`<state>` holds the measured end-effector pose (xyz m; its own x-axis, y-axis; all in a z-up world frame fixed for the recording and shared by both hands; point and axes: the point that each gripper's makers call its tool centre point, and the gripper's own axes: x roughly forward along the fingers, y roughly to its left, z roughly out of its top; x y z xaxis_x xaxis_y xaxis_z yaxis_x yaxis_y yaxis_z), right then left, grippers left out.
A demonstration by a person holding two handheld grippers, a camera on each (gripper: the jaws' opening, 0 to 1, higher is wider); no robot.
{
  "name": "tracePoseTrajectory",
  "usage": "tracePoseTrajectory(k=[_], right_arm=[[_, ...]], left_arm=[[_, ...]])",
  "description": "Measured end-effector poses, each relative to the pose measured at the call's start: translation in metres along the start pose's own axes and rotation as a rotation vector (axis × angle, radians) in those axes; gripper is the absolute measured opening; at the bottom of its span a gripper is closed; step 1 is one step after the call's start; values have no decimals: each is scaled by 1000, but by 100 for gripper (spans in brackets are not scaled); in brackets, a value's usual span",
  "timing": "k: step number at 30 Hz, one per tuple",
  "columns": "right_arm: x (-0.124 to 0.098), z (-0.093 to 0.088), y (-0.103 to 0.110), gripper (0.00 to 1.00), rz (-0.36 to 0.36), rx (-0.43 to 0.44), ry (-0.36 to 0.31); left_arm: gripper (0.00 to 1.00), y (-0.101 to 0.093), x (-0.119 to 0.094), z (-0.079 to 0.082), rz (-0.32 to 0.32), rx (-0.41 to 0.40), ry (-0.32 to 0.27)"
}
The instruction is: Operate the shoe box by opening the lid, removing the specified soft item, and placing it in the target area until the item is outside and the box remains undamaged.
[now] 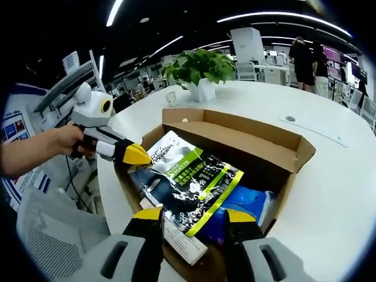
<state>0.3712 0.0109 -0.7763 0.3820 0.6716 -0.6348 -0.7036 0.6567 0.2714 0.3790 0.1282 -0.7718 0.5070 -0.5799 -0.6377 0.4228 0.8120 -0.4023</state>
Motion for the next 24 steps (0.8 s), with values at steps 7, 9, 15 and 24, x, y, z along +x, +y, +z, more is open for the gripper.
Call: tracePoseTrajectory(k=[7, 9, 15, 24], right_arm=[[9, -3, 0, 36, 14, 15, 44], [10, -2, 1, 36, 22, 20, 51], [15, -7, 3, 35, 43, 54, 83], [16, -6, 4, 33, 60, 108, 67]], left_arm=[[0, 3, -1, 0, 6, 21, -3], [0, 3, -1, -1, 6, 29, -3], [0, 4, 0, -2, 8, 54, -1], [0, 3, 2, -3, 6, 62, -3]])
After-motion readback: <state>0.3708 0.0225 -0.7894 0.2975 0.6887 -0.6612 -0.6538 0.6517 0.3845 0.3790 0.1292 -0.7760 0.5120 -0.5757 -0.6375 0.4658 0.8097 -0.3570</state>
